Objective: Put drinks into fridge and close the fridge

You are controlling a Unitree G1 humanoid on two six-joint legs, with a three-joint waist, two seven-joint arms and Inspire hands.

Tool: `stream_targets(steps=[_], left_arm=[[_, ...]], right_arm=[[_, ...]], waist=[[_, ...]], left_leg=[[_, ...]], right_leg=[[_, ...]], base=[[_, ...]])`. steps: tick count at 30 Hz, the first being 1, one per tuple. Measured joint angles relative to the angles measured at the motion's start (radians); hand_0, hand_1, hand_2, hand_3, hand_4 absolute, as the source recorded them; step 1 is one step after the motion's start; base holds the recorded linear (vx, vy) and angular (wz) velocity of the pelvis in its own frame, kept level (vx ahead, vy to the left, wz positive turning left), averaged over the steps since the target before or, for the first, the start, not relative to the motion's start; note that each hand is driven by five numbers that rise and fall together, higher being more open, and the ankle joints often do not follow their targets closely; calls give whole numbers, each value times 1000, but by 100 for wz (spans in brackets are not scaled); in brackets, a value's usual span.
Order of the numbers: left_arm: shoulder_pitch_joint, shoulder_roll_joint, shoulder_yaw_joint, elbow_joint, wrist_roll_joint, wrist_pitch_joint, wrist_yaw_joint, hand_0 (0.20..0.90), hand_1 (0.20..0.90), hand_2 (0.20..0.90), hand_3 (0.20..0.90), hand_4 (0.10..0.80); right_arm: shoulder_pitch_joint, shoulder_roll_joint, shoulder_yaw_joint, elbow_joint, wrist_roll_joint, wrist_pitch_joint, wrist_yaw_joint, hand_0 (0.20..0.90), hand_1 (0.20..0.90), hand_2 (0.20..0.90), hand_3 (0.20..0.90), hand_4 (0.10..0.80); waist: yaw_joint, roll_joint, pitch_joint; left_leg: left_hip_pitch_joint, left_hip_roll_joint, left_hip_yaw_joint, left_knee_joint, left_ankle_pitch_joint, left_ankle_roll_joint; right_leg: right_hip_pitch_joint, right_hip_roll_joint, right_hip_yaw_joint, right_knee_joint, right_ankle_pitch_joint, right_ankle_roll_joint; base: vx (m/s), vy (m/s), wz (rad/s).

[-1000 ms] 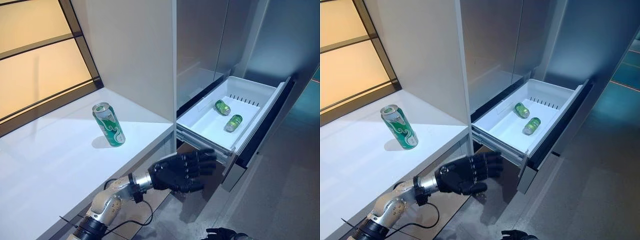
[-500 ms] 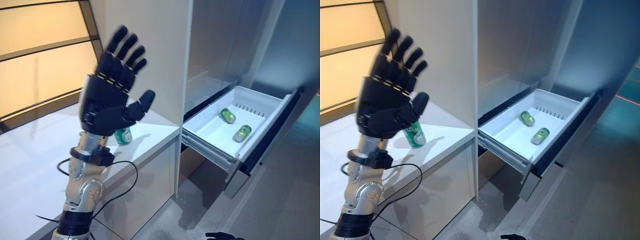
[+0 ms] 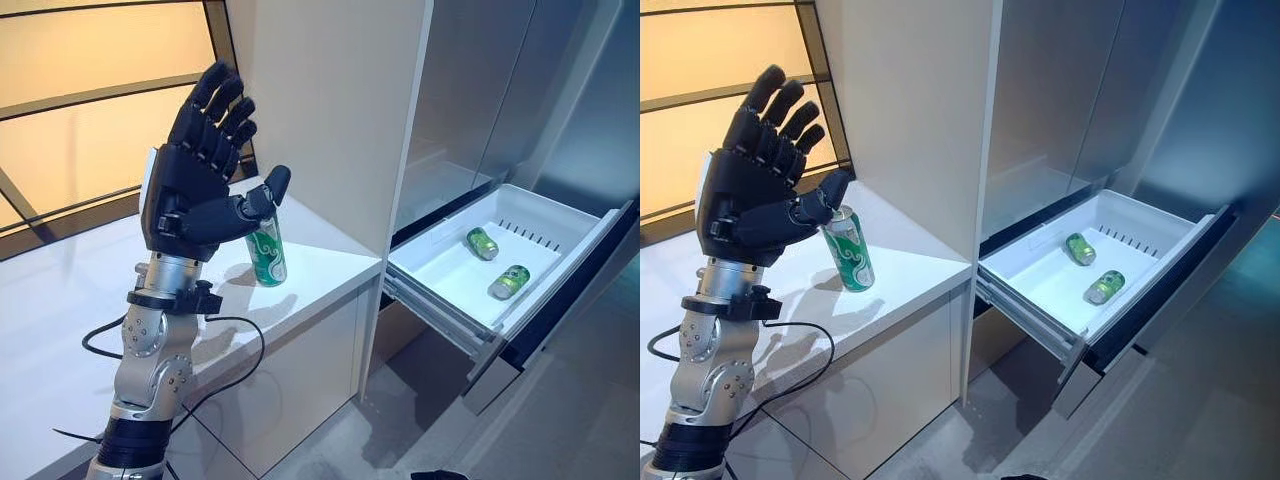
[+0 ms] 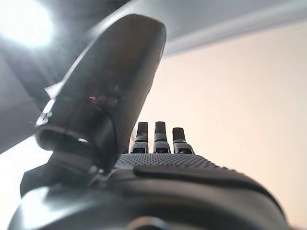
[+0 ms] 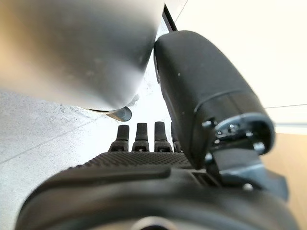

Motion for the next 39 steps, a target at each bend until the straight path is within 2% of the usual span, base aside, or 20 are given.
stream_targets(steps=[4, 14, 23, 33, 39], left_arm=[[0, 1, 2, 47, -1, 20, 10, 900, 900, 900, 900, 800], [0, 1, 5, 117, -24, 51, -1, 900, 900, 900, 900, 800], [0, 2, 6, 131, -69, 70, -79, 900, 900, 900, 900, 800], [0, 66, 7, 221, -4, 107, -69, 900, 900, 900, 900, 800], [0, 67, 9, 251, 21, 108, -38, 900, 900, 900, 900, 800]], right_arm=[[-1, 0, 0, 0, 0, 10, 0, 900, 900, 900, 900, 800], [-6, -5, -1, -2, -5, 15, 3, 900, 900, 900, 900, 800], [-3, -6, -6, -2, -13, 15, 8, 900, 900, 900, 900, 800], [-6, -5, -19, -3, -38, 14, 18, 900, 900, 900, 900, 800], [-8, -5, -21, -3, -38, 14, 23, 900, 900, 900, 900, 800]], waist=[[3, 2, 1], [0, 12, 10], [-3, 14, 12], [-21, 16, 12], [-26, 16, 13]], left_leg=[[-2, 0, -14, 0, 2, -3], [0, 0, -14, 0, 2, -3], [1, 0, -12, -1, 2, -3], [3, 0, -6, -1, 2, -2], [5, 1, 3, -2, 1, -1]], right_leg=[[4, -1, -18, 0, -4, -1], [6, -1, -18, 0, -5, 0], [6, -1, -16, 0, -5, 0], [6, -1, -9, 0, -5, 0], [5, 0, 0, 0, -5, 0]], base=[[-4, 24, 11], [0, 5, 1], [0, 0, 0], [0, 0, 0], [10, 5, -3]])
